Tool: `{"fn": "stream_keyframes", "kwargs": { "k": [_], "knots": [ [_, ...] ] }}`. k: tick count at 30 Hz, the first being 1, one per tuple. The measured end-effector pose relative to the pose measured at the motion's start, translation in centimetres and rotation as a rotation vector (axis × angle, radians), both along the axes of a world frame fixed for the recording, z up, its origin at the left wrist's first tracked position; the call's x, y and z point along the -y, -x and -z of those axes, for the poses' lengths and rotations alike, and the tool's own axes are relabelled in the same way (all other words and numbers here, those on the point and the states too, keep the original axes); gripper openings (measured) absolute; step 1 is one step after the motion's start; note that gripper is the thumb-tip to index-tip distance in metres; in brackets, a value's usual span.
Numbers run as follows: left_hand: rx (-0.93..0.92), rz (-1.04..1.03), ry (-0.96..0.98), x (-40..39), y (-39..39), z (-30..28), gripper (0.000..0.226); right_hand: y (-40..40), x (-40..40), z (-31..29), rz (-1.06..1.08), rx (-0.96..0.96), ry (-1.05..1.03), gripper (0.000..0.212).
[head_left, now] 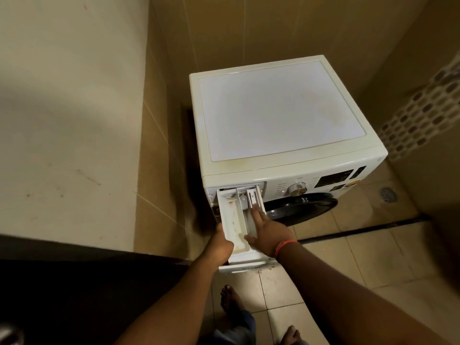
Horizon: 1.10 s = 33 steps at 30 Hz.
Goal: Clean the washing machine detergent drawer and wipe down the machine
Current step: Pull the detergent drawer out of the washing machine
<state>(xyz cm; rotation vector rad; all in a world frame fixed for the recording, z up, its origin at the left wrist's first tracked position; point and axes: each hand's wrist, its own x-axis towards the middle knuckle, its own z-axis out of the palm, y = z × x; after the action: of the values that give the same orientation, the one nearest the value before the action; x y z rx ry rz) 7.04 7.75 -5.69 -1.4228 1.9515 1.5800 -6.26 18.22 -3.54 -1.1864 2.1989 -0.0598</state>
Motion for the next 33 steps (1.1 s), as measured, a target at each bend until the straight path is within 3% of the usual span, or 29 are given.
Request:
{"fn": "stream_keyframes", "kwargs": {
  "k": [9,16,21,26,33],
  "knots": [
    [0.059,-0.044,0.037,-6.0,-0.9,-1.8,0.064,-1.1,-7.3,0.0,0.007,0.043,0.157,0.082],
    [-0.012,0.024,0.085,-13.6,1.2,-5.1,0.060,-0.1,-16.5,-2.2,0.154,0.049,0.321,0.080],
    [-0.085,0.138,0.089,-20.4,4.4,-7.9,0.056,1.5,-25.0,-4.6,0.503,0.145,0.458,0.082],
    [-0.143,0.310,0.077,-27.9,9.0,-9.8,0.049,4.1,-33.6,-6.3,0.986,0.331,0.562,0.046],
    [-0.184,0.623,0.025,-36.9,17.0,-12.5,0.038,7.8,-44.9,-7.6,1.399,0.437,0.678,0.032]
  ]
}}
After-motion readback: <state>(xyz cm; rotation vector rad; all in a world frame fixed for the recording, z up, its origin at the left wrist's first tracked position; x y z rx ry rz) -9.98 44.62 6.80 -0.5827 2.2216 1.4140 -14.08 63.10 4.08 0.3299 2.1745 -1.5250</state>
